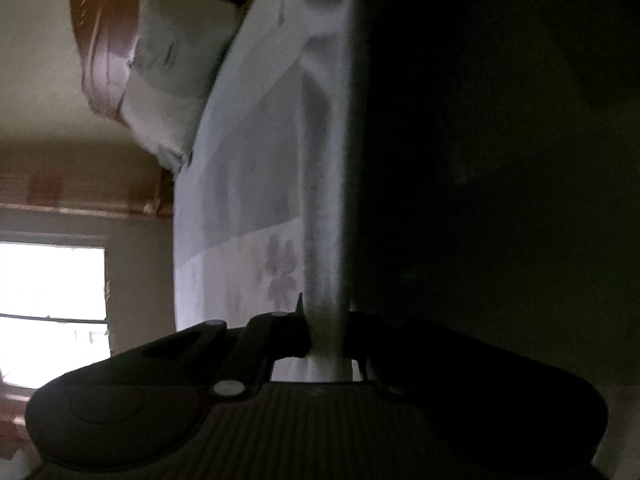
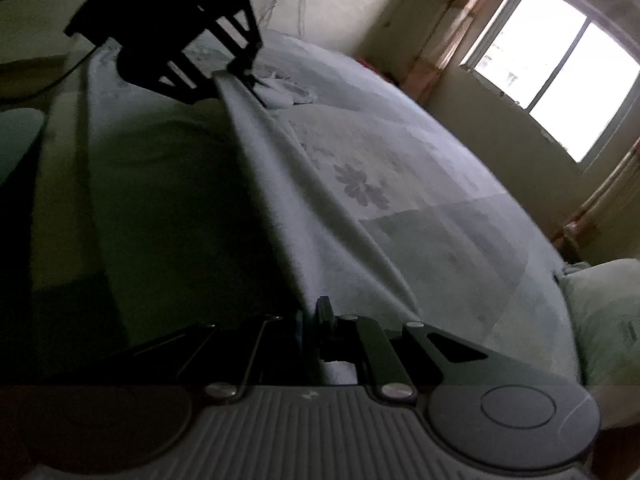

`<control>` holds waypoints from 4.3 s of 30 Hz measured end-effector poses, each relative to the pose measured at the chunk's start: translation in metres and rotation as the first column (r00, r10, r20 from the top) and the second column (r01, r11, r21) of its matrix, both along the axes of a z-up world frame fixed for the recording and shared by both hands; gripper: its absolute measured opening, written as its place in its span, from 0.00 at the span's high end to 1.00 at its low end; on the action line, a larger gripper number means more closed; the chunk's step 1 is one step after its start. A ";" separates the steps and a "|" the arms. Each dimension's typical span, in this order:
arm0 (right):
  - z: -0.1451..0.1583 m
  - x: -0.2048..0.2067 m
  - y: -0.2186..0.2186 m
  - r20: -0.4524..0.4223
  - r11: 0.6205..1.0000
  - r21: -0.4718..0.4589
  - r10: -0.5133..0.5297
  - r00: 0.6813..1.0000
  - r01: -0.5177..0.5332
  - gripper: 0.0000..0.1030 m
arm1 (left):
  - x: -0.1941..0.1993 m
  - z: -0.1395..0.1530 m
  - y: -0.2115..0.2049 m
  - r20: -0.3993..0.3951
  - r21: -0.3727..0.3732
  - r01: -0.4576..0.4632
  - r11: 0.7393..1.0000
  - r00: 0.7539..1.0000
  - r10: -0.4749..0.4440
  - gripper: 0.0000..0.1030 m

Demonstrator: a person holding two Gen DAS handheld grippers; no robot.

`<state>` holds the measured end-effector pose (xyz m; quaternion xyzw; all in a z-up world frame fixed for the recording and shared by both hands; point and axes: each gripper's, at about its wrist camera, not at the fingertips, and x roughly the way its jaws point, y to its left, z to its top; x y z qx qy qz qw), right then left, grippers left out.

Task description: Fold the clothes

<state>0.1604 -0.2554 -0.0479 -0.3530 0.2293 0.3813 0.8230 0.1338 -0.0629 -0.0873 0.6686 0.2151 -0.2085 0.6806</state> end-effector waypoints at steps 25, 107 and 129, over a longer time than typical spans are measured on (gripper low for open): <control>-0.041 -0.023 -0.009 -0.159 0.976 -0.188 0.079 0.984 -0.108 0.90 | -0.043 -0.050 -0.027 -0.195 0.015 0.112 0.994 0.975 -0.107 0.97; -0.068 0.049 -0.067 -0.464 0.678 0.356 -0.469 0.752 0.643 0.63 | 0.158 0.040 0.038 -0.666 -0.718 -0.685 0.123 0.728 0.162 0.46; -0.087 0.031 -0.080 -0.440 0.715 0.437 -0.360 0.823 0.546 0.52 | 0.275 -0.052 0.057 -0.919 -0.288 -0.954 -0.080 0.299 -0.257 0.33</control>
